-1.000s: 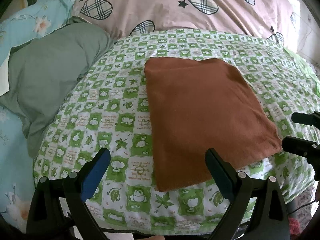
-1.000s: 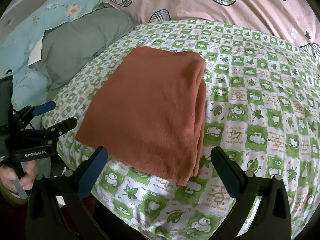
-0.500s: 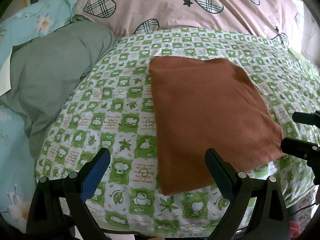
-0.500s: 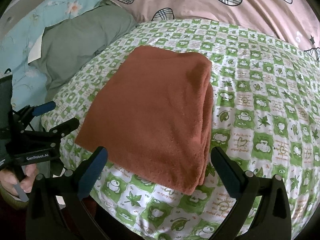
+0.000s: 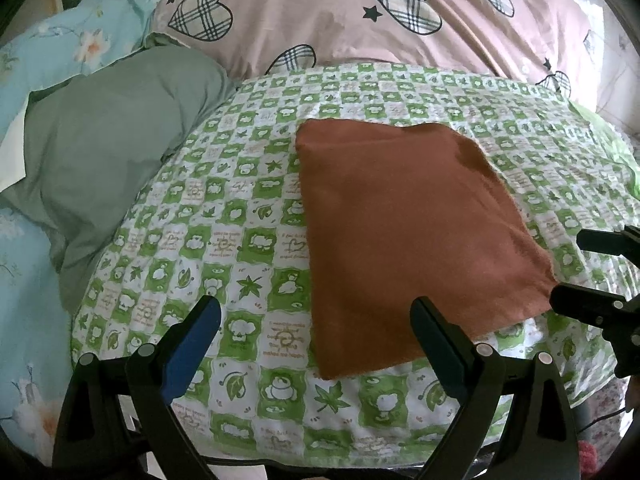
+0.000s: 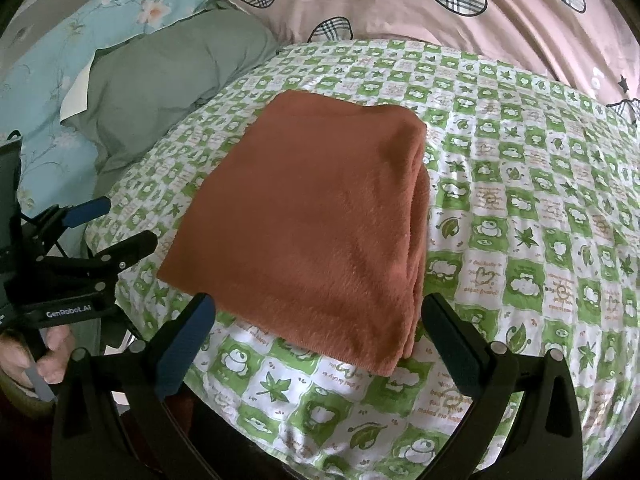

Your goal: Fold small clothes

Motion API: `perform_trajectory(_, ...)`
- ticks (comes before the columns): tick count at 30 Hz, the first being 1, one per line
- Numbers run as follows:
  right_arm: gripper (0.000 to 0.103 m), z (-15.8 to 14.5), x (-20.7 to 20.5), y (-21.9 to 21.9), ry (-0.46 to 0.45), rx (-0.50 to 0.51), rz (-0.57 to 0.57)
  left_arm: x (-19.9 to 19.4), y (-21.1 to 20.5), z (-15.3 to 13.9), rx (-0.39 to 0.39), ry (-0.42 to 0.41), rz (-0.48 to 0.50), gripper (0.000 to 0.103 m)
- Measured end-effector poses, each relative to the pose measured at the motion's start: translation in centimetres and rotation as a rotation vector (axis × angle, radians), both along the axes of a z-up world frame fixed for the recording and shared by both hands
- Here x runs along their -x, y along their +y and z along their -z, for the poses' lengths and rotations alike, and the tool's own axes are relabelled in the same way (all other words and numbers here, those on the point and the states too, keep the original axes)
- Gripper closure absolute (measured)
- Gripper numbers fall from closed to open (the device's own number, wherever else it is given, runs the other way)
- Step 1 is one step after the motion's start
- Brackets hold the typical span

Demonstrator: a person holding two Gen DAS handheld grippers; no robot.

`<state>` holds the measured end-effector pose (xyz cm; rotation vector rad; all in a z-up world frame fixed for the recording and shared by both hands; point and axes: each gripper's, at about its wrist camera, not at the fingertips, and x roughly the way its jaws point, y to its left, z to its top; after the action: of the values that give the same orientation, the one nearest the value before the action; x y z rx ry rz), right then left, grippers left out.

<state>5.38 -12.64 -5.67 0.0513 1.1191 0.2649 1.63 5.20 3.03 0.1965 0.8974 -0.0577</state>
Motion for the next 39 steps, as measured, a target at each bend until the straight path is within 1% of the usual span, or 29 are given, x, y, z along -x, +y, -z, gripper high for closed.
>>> perform_trajectory(17, 0.000, -0.68, 0.46, -0.06, -0.011, 0.003, -0.002, 0.39, -0.20, -0.25, -0.002, -0.005, 0.002, 0.007)
perform_trajectory(39, 0.000, -0.61, 0.39, 0.58, -0.010, 0.005, -0.002, 0.53, -0.43, -0.35, 0.000, -0.007, -0.002, 0.007)
